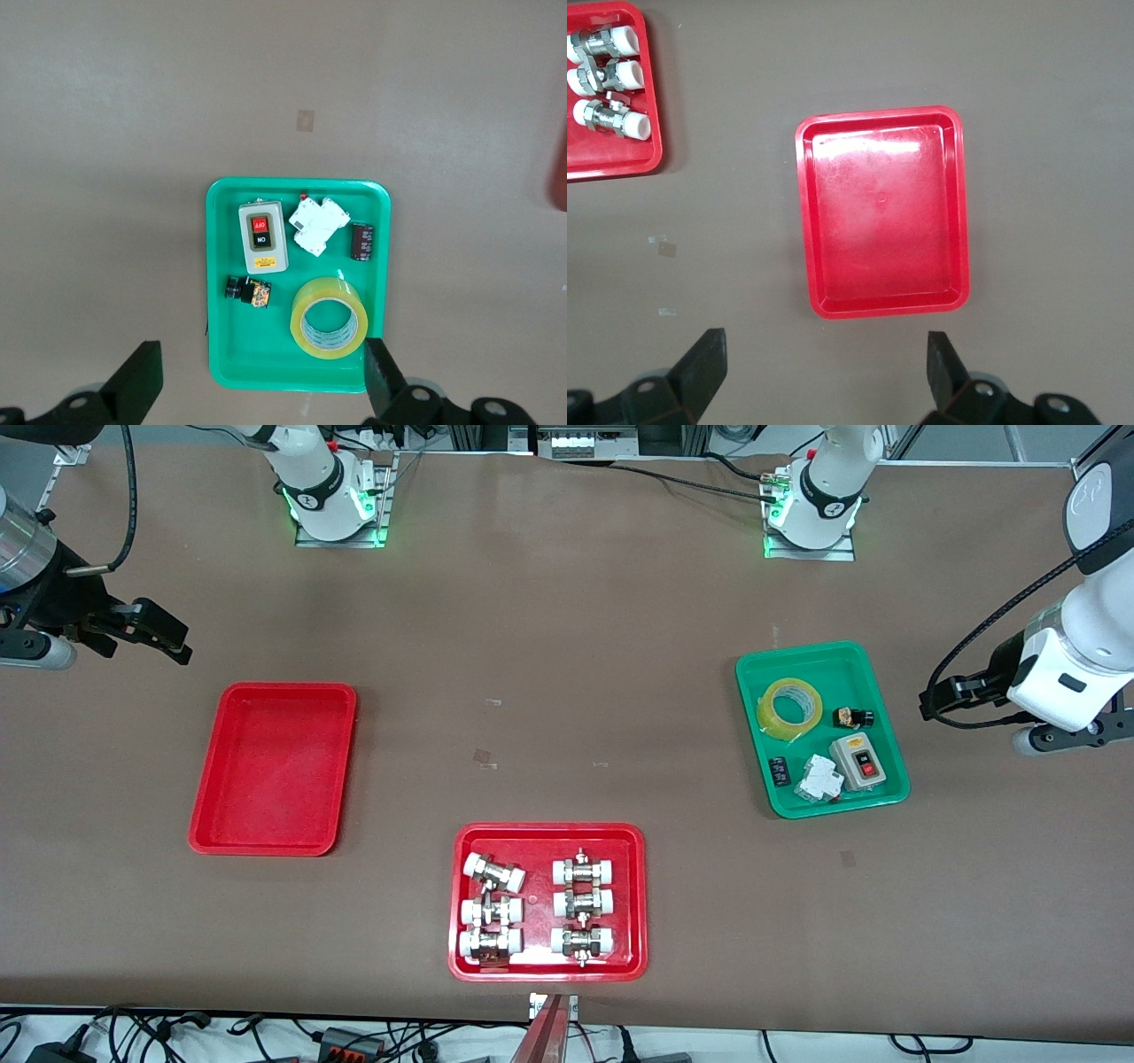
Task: Left arm passes tape to right arm into tray
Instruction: 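Reach the left gripper down toward the tape roll in the green tray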
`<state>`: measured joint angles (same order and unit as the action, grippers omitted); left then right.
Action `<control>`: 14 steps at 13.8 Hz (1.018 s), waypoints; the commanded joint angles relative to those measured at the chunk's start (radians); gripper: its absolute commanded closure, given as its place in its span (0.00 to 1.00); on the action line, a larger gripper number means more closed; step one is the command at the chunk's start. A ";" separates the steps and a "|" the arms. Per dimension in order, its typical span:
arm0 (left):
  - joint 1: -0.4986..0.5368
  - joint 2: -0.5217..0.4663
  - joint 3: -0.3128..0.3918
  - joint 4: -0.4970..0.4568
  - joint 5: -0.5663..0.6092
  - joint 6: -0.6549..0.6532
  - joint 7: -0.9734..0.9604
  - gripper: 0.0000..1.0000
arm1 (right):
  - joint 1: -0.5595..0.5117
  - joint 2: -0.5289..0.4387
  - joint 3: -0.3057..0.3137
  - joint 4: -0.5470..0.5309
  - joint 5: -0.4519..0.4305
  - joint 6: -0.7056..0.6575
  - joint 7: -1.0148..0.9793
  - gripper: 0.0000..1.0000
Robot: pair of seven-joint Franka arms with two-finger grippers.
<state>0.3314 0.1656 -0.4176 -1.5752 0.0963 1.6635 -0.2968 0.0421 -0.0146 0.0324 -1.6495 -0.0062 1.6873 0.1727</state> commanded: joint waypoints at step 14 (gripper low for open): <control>0.037 0.117 -0.003 -0.371 -0.023 0.272 0.012 0.00 | 0.002 0.024 0.004 0.042 -0.009 -0.032 0.008 0.00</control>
<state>0.3553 0.3337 -0.4139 -1.7931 0.0920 1.8183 -0.2891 0.0425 -0.0013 0.0330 -1.6335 -0.0062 1.6766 0.1727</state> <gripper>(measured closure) 0.000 0.000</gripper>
